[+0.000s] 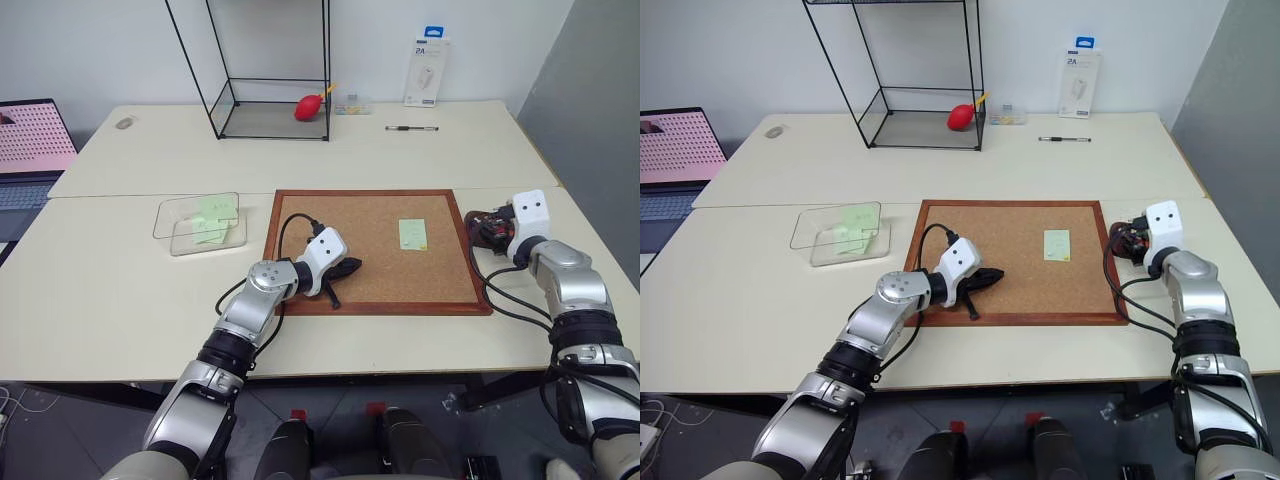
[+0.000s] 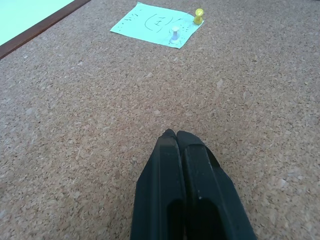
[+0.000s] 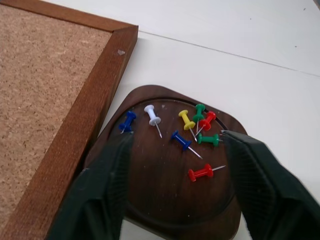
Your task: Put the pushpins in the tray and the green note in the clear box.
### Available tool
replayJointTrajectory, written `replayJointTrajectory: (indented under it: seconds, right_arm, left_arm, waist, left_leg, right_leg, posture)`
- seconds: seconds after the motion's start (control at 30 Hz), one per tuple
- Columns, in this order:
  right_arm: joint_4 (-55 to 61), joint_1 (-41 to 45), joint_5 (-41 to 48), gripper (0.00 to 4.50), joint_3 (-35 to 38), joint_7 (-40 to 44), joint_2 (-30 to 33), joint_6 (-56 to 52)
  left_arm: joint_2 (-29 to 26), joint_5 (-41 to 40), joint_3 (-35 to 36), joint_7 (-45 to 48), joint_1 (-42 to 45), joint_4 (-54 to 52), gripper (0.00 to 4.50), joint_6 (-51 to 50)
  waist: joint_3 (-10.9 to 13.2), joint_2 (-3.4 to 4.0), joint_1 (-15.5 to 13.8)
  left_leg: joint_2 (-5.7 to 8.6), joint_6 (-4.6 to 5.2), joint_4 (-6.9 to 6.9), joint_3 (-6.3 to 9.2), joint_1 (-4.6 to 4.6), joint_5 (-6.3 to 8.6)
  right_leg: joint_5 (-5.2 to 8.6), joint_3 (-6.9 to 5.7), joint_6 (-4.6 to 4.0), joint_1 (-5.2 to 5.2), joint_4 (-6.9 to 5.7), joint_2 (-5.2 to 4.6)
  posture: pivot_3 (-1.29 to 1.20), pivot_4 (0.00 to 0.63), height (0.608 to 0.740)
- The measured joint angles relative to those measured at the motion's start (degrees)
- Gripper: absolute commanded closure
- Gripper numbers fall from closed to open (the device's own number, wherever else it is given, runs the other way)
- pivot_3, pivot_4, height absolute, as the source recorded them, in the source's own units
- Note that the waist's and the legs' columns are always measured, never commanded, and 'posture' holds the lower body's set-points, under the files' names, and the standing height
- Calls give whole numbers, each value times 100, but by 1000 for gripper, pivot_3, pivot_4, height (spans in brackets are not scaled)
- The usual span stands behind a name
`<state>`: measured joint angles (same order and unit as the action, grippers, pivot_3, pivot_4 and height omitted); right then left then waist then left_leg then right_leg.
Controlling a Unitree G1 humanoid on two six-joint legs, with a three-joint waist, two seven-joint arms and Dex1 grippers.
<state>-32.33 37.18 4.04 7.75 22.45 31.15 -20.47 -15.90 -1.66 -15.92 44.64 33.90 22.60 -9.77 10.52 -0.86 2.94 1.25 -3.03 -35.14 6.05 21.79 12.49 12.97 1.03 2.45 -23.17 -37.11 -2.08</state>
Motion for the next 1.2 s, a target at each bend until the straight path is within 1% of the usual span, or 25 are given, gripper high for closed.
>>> replayJointTrajectory:
  seconds: [0.1, 0.23, 0.3, 0.4, 0.5, 0.6, 0.83, 0.93, 1.03, 1.13, 1.2]
  right_arm:
    - [355, -35, 184, 739, 112, 52, 0, -72]
    - [1409, -390, 657, 739, 332, 479, 51, -411]
    - [1855, -744, 847, 739, 331, 674, 42, -558]
    - [2218, -1140, 943, 739, 260, 773, -39, -699]
    - [2623, -1425, 1012, 739, 53, 828, -292, -744]
    - [2719, -1471, 989, 739, -371, 846, -684, -680]
    - [2371, -1356, 716, 739, -634, 780, -820, -292]
    - [2123, -1279, 621, 1186, -677, 741, -889, -153]
    - [1958, -1214, 594, 1889, -678, 737, -888, -67]
    - [1884, -1163, 548, 2337, -681, 738, -891, 51]
    - [1849, -1163, 538, 2768, -682, 740, -899, 108]
  left_arm:
    - [-6, 0, -3, 0, -1, 1, 4500, 5]
    - [-8, 0, -15, -5, -8, 2, 4500, 16]
    - [-13, 0, -13, -7, -16, 1, 4500, 22]
    - [-48, 0, -6, -9, -30, -5, 4500, 26]
    - [-90, 0, 9, -7, -67, -26, 4500, 31]
    - [-110, 0, 1, -6, -66, -38, 4500, 30]
    - [-131, 0, -8, 0, -71, -63, 4500, 30]
    - [-133, 0, -9, 0, -72, -65, 4500, 30]
    - [-137, 0, -9, 0, -72, -67, 4500, 30]
    - [-140, 0, -9, 0, -77, -76, 4500, 30]
    - [-141, 0, -10, 1, -80, -80, 4500, 29]
  waist:
    - [0, 1, 2]
    - [0, 0, -5]
    - [-1, -2, -4]
    - [-2, -1, 19]
    - [-5, 4, 50]
    - [-6, 6, 60]
    - [-7, 5, 53]
    - [-7, 5, 55]
    - [-7, 6, 56]
    - [-7, 6, 56]
    - [-7, 6, 56]
  left_leg:
    - [0, 0, 0, 1, 0, 0]
    - [-2, 0, 1, 5, 1, 0]
    - [-2, 0, 1, 6, 1, 0]
    - [-3, 0, 1, 3, -1, 0]
    - [-8, 0, 1, 2, -6, 0]
    - [-10, 0, 1, 4, -6, 0]
    - [-11, 0, 3, 4, -5, 0]
    - [-10, 0, 2, 3, -5, 0]
    - [-10, 0, 2, 3, -5, 0]
    - [-11, 0, 3, 4, -5, 0]
    - [-10, 0, 3, 3, -5, 0]
  right_leg:
    - [0, 0, 0, 0, 0, 0]
    - [0, -4, 0, 0, 2, 1]
    - [0, -5, 0, 1, 3, 2]
    - [0, -1, 0, 1, 1, 2]
    - [0, -2, 0, 1, -3, 7]
    - [0, -3, 0, 1, -3, 10]
    - [1, -3, -1, 0, 2, 11]
    - [1, -2, -1, 0, 1, 11]
    - [1, -2, -1, 0, 1, 11]
    - [1, -3, -1, -1, 1, 11]
    - [1, -2, -1, -1, 1, 11]
  posture:
    - [0, 150, 740]
    - [0, 150, 740]
    - [0, 150, 740]
    - [0, 150, 740]
    - [0, 150, 740]
    - [0, 150, 740]
    - [0, 150, 740]
    - [0, 150, 740]
    - [0, 150, 740]
    - [0, 150, 740]
    - [0, 150, 740]
